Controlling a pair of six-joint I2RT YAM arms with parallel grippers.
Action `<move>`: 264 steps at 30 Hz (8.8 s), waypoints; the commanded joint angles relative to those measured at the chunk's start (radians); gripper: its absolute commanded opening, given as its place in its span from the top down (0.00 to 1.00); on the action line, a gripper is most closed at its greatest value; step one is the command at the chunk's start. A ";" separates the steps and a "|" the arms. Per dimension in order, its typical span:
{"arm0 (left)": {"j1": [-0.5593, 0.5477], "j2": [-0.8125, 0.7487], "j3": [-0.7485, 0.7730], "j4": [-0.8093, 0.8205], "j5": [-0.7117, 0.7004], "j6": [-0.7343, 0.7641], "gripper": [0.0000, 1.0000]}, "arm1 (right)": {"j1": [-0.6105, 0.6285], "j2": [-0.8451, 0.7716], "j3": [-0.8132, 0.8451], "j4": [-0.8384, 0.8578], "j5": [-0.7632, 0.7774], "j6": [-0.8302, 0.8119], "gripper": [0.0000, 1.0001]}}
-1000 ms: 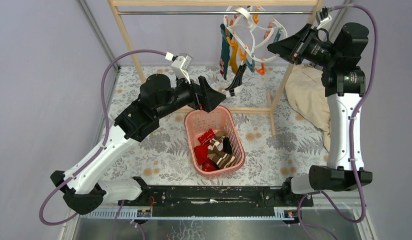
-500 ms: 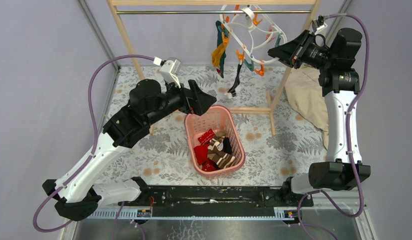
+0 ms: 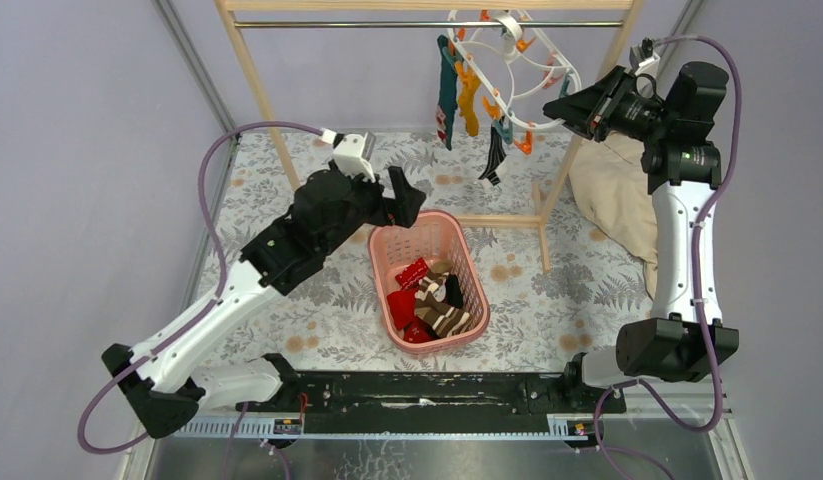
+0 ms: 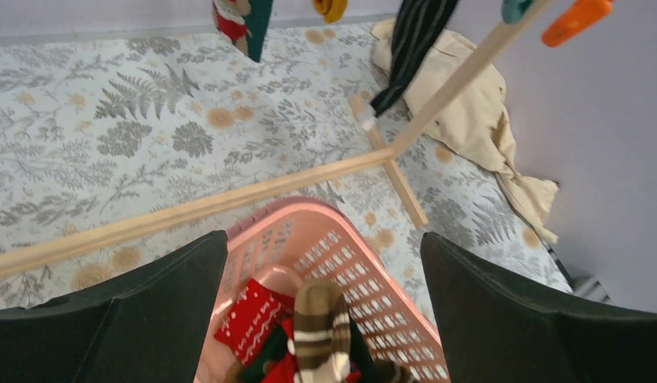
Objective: Remove the socks clipped to the hanger
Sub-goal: Adjust the hanger on the clothesline, then remove the sock from the hanger.
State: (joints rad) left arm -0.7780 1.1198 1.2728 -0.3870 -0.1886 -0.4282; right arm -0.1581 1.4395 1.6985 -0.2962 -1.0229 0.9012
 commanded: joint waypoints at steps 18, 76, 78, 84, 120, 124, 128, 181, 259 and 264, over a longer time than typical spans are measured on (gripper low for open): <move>0.015 0.387 -0.021 0.795 0.049 0.250 0.01 | -0.052 -0.041 0.101 -0.004 -0.028 -0.068 0.81; 0.101 0.589 0.078 1.112 -0.059 0.167 1.00 | -0.054 -0.033 0.089 0.098 -0.051 -0.031 0.72; 0.100 0.527 0.035 1.105 -0.062 0.177 1.00 | -0.055 -0.006 0.122 0.083 -0.052 -0.033 0.64; 0.100 0.397 -0.056 1.060 -0.070 0.192 1.00 | -0.061 -0.002 0.202 -0.008 -0.015 -0.094 0.23; -0.044 0.263 0.064 0.638 -0.086 0.214 0.98 | 0.164 -0.273 0.000 -0.255 0.119 -0.455 0.53; -0.059 0.286 0.083 0.620 -0.106 0.227 0.98 | 0.288 -0.230 0.056 -0.335 0.277 -0.508 0.56; -0.080 0.308 0.098 0.603 -0.146 0.251 0.97 | 0.381 -0.199 0.086 -0.337 0.407 -0.508 0.57; -0.151 0.446 0.281 0.391 -0.179 0.090 0.92 | 0.768 -0.438 -0.713 0.492 0.961 -0.675 0.35; 0.098 0.486 0.407 0.474 0.315 -0.134 0.19 | 0.821 -0.387 -0.649 0.369 1.120 -0.751 1.00; 0.097 0.476 0.376 0.547 0.319 -0.144 0.23 | 0.820 -0.387 -0.649 0.364 1.119 -0.752 1.00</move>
State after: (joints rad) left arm -0.6861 1.6028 1.6409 0.0353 0.1116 -0.5671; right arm 0.6537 1.0622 0.9977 0.0425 0.1108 0.1650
